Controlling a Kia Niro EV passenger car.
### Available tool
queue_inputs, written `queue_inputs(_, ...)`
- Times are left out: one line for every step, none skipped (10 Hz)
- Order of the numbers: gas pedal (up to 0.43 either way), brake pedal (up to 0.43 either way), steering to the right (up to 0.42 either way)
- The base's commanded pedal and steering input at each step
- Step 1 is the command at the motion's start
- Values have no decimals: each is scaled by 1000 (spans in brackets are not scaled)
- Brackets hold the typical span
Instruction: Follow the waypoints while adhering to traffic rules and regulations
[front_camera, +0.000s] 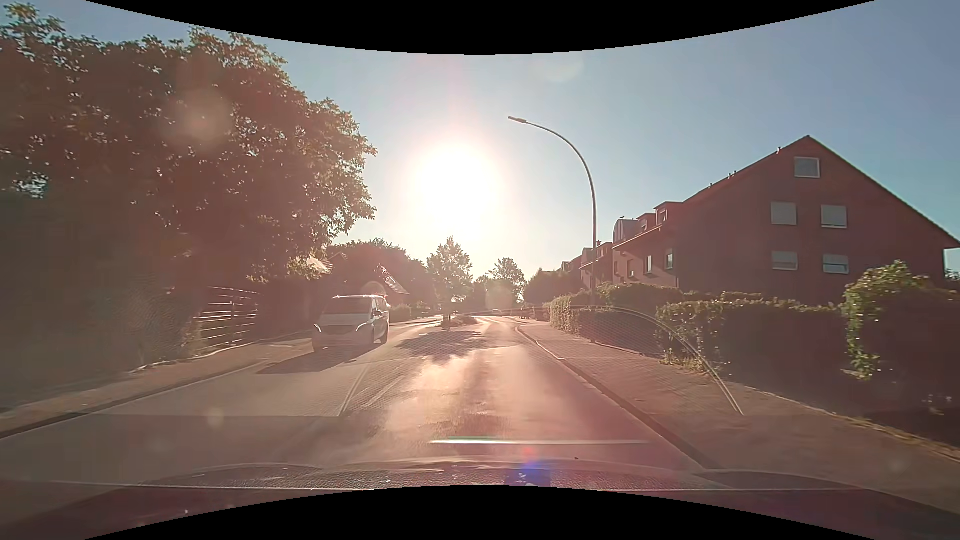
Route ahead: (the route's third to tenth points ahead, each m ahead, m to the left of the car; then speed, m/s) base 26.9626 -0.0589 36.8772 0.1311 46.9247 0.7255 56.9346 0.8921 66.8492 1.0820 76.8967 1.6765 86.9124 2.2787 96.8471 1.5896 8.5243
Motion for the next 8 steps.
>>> queue_inputs(350, 0, -7)
queue_inputs(350, 0, -7)
queue_inputs(350, 0, -5)
queue_inputs(350, 0, 0)
queue_inputs(350, 0, 8)
queue_inputs(350, 0, 13)
queue_inputs(350, 0, 11)
queue_inputs(350, 0, 5)
